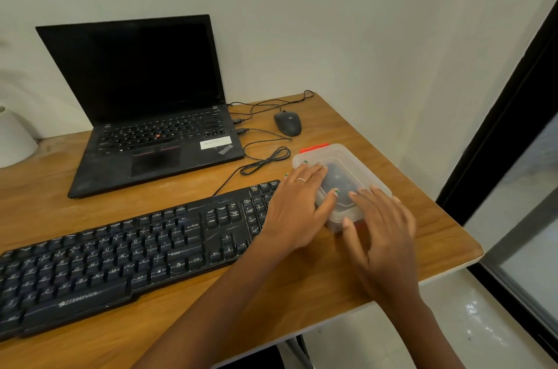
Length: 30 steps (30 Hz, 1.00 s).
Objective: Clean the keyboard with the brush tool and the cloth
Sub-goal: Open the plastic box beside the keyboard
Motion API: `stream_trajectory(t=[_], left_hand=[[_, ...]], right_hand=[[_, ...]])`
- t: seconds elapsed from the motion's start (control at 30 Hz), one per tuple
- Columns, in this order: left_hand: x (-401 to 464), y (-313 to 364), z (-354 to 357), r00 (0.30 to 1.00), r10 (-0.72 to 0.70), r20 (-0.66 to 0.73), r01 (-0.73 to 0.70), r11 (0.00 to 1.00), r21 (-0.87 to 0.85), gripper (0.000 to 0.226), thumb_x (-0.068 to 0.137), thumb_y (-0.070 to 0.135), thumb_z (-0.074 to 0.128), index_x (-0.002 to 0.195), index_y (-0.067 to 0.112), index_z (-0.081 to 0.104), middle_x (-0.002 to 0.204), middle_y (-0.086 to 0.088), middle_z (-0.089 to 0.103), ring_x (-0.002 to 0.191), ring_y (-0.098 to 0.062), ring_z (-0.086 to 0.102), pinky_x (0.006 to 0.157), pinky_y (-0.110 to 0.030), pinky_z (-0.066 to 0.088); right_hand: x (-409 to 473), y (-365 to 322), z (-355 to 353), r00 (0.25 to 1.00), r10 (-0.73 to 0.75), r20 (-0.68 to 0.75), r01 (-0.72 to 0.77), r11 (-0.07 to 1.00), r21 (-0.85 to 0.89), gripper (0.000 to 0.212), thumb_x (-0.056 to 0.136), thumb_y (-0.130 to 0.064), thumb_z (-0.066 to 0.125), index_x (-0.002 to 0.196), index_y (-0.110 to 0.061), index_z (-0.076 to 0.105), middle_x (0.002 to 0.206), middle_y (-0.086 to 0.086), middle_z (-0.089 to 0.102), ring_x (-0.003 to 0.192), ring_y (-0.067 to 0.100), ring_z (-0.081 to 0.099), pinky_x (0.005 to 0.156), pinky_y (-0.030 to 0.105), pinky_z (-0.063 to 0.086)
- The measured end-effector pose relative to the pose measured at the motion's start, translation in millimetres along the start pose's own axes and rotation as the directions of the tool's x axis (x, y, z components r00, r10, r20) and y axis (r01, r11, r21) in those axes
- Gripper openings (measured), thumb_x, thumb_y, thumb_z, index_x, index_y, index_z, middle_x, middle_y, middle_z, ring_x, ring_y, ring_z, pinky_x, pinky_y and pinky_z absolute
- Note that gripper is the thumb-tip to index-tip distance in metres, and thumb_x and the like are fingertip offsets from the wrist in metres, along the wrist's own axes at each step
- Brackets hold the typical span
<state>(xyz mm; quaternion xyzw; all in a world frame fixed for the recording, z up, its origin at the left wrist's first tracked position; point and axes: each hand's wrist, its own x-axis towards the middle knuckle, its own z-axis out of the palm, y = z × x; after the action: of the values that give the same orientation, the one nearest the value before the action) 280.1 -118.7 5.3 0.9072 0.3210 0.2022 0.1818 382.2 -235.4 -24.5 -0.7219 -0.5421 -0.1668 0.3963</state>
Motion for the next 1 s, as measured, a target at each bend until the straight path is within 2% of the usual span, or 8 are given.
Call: stream_trajectory(t=[0.2, 0.27, 0.33, 0.37, 0.47, 0.67, 0.87, 1.0], left_hand=[[35.0, -4.9, -12.5, 0.994, -0.018, -0.109, 0.017, 1.0, -0.012, 0.044, 0.102, 0.029, 0.042, 0.143, 0.015, 0.046, 0.149, -0.001, 0.043, 0.138, -0.019, 0.035, 0.111, -0.036, 0.03], [54.4, -8.2, -15.8, 0.992, -0.058, -0.109, 0.06, 0.998, 0.012, 0.037, 0.102, 0.025, 0.04, 0.134, 0.013, 0.054, 0.138, -0.006, 0.054, 0.125, -0.025, 0.048, 0.098, -0.038, 0.04], [74.1, -14.5, -16.5, 0.987, -0.144, -0.07, 0.143, 0.99, -0.013, 0.029, 0.102, 0.026, 0.039, 0.103, 0.011, 0.063, 0.106, -0.01, 0.064, 0.102, -0.031, 0.057, 0.073, -0.038, 0.043], [83.0, -18.5, -16.0, 0.983, -0.182, -0.033, 0.181, 0.983, -0.033, 0.032, 0.103, 0.028, 0.039, 0.082, 0.014, 0.059, 0.086, -0.008, 0.06, 0.089, -0.032, 0.058, 0.064, -0.036, 0.037], [102.2, -30.2, -13.7, 0.978, -0.2, 0.057, 0.205, 0.974, -0.097, 0.046, 0.101, 0.026, 0.045, 0.056, 0.018, 0.039, 0.059, -0.002, 0.04, 0.062, -0.023, 0.042, 0.056, -0.032, 0.026], [116.3, -38.7, -13.5, 0.97, -0.22, 0.107, 0.238, 0.948, -0.211, 0.052, 0.098, 0.023, 0.053, 0.05, 0.018, 0.035, 0.053, -0.001, 0.032, 0.053, -0.016, 0.027, 0.057, -0.032, 0.022], [120.8, -41.1, -7.9, 0.936, -0.342, 0.088, 0.353, 0.915, -0.197, 0.05, 0.098, 0.025, 0.053, 0.05, 0.015, 0.042, 0.054, -0.002, 0.039, 0.053, -0.017, 0.034, 0.052, -0.031, 0.024], [108.6, -35.8, -5.9, 0.952, -0.306, 0.014, 0.304, 0.934, -0.187, 0.043, 0.101, 0.03, 0.044, 0.061, 0.015, 0.05, 0.066, -0.004, 0.05, 0.07, -0.025, 0.048, 0.055, -0.033, 0.031]], right_hand=[[3.9, -3.0, 9.3, 0.994, -0.057, 0.098, 0.062, 0.997, -0.053, 0.045, 0.093, -0.036, 0.035, 0.124, -0.012, 0.057, 0.13, 0.004, 0.057, 0.131, 0.016, 0.037, 0.111, 0.039, 0.018], [3.7, -1.6, 10.2, 0.993, -0.065, 0.103, 0.072, 0.995, -0.068, 0.045, 0.093, -0.037, 0.035, 0.123, -0.013, 0.058, 0.129, 0.004, 0.058, 0.13, 0.016, 0.037, 0.111, 0.039, 0.018], [3.4, -0.2, 11.6, 0.992, -0.072, 0.104, 0.08, 0.994, -0.075, 0.044, 0.093, -0.038, 0.036, 0.123, -0.013, 0.058, 0.128, 0.004, 0.058, 0.129, 0.017, 0.04, 0.11, 0.04, 0.02], [3.1, 0.5, 12.2, 0.992, -0.078, 0.102, 0.086, 0.993, -0.077, 0.044, 0.093, -0.038, 0.036, 0.122, -0.013, 0.058, 0.128, 0.004, 0.059, 0.128, 0.017, 0.041, 0.109, 0.04, 0.021], [2.6, 0.7, 12.5, 0.992, -0.083, 0.094, 0.089, 0.994, -0.07, 0.045, 0.095, -0.039, 0.034, 0.122, -0.013, 0.058, 0.127, 0.003, 0.059, 0.127, 0.018, 0.043, 0.109, 0.04, 0.021], [3.6, 0.1, 12.7, 0.993, -0.082, 0.08, 0.087, 0.994, -0.061, 0.043, 0.093, -0.039, 0.039, 0.122, -0.013, 0.058, 0.127, 0.003, 0.06, 0.125, 0.018, 0.046, 0.111, 0.037, 0.019], [2.4, 0.5, 12.5, 0.993, -0.081, 0.08, 0.085, 0.995, -0.043, 0.043, 0.093, -0.04, 0.039, 0.123, -0.015, 0.056, 0.127, 0.002, 0.059, 0.126, 0.017, 0.045, 0.111, 0.038, 0.02], [3.1, 0.3, 12.2, 0.993, -0.079, 0.082, 0.082, 0.996, -0.03, 0.044, 0.095, -0.043, 0.034, 0.123, -0.015, 0.056, 0.127, 0.001, 0.059, 0.126, 0.016, 0.044, 0.111, 0.037, 0.019]])
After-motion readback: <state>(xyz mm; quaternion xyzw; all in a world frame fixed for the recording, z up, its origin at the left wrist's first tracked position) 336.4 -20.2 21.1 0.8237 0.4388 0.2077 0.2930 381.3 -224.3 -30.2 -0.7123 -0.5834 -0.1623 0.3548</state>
